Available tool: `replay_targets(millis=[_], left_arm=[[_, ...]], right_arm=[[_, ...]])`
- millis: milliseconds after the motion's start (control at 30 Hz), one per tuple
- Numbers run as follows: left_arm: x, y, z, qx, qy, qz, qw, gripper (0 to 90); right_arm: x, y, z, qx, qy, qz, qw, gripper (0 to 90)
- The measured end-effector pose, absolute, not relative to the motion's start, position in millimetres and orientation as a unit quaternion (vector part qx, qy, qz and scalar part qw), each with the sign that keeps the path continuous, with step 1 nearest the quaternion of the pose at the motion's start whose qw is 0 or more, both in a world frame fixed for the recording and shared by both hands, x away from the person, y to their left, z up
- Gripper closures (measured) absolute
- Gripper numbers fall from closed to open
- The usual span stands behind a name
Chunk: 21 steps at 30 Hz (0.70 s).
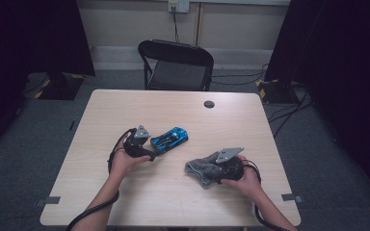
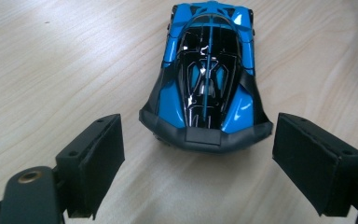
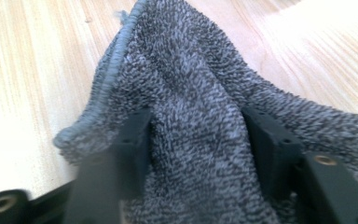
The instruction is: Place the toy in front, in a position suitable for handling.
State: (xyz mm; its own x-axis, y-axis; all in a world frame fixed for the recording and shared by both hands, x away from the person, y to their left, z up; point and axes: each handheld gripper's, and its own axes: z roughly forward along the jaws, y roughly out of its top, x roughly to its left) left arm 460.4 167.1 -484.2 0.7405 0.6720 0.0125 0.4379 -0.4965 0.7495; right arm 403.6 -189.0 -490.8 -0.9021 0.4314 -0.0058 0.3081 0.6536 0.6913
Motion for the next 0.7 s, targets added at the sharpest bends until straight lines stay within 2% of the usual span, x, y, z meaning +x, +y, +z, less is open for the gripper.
replay_targets(millis=[300, 600, 700], left_arm=[[468.9, 153.5, -494.0, 0.865, 0.296, 0.159, 0.373, 16.0], [475.4, 149.5, -504.4, 0.86, 0.305, 0.156, 0.378, 16.4], [475.3, 151.3, -504.4, 0.86, 0.304, 0.144, 0.384, 22.6]], right_arm=[[402.1, -190.9, -492.5, 0.217, 0.898, 0.372, 0.093, 51.6], [402.5, -190.4, -491.7, 0.223, 0.898, 0.369, 0.094, 55.1], [402.9, -191.5, -492.0, 0.227, 0.895, 0.371, 0.097, 58.9]])
